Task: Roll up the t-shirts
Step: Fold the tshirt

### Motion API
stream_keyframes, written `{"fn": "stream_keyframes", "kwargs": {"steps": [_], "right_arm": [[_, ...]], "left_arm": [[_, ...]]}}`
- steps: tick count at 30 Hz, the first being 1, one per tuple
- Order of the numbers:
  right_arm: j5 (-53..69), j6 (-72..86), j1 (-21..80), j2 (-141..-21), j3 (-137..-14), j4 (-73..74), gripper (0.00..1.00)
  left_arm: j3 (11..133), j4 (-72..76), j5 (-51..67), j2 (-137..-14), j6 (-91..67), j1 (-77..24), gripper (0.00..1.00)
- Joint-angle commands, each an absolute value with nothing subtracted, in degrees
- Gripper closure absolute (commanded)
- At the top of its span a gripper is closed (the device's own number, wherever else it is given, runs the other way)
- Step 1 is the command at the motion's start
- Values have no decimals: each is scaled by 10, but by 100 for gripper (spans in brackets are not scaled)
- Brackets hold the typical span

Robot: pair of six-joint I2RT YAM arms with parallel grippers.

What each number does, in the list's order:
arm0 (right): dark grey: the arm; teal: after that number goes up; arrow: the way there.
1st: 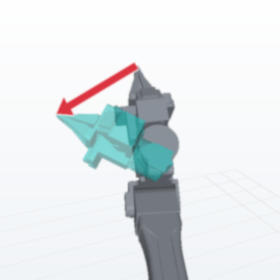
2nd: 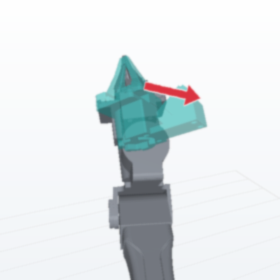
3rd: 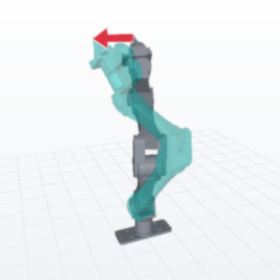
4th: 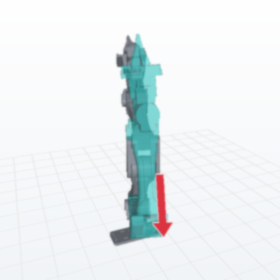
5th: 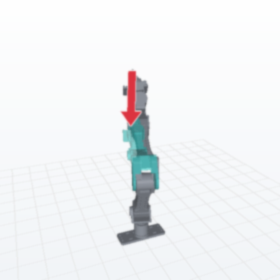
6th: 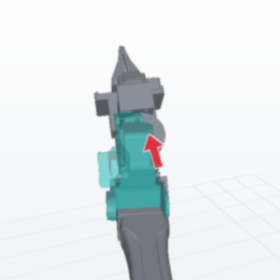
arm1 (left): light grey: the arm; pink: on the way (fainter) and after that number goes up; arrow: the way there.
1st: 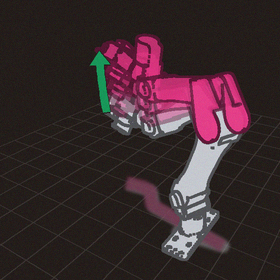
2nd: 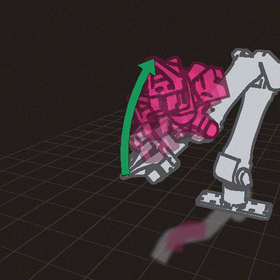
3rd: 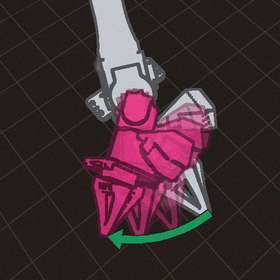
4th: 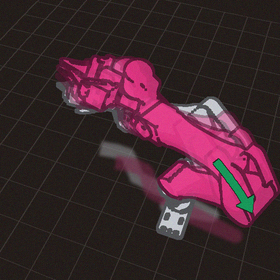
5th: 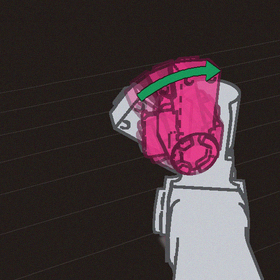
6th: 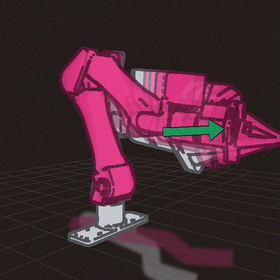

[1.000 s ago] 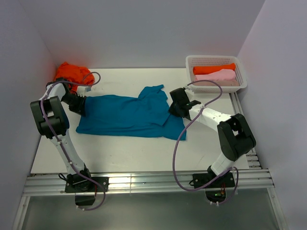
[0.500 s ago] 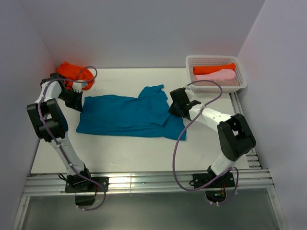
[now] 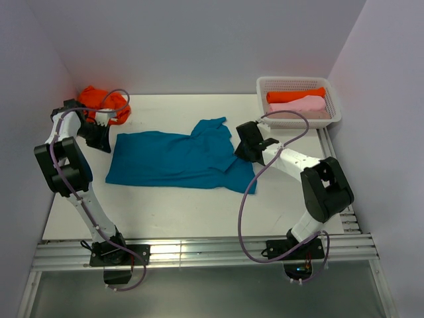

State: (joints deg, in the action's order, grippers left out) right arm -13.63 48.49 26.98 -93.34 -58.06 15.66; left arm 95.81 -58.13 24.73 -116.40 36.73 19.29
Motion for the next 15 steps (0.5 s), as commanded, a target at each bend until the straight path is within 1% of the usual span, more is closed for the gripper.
{"fn": "stream_keyframes", "kwargs": {"steps": [1, 6, 7, 8, 10, 14, 15], "right_arm": [[-155, 477, 260, -910, -598, 155, 100], [-152, 474, 257, -907, -599, 150, 100], [-152, 474, 257, -909, -601, 152, 100], [-152, 474, 257, -910, -602, 154, 100], [-150, 475, 258, -911, -600, 151, 100], [-146, 475, 258, -918, -601, 147, 100], [-143, 475, 257, -920, -601, 146, 100]], "left_arm": [[983, -585, 267, -1163, 365, 195, 100], [991, -589, 272, -1172, 366, 195, 100], [992, -591, 275, -1175, 366, 193, 98], [990, -592, 278, -1176, 367, 192, 88], [977, -587, 279, -1176, 367, 190, 74], [956, -568, 279, -1170, 364, 180, 58], [955, -561, 279, -1170, 363, 178, 57]]}}
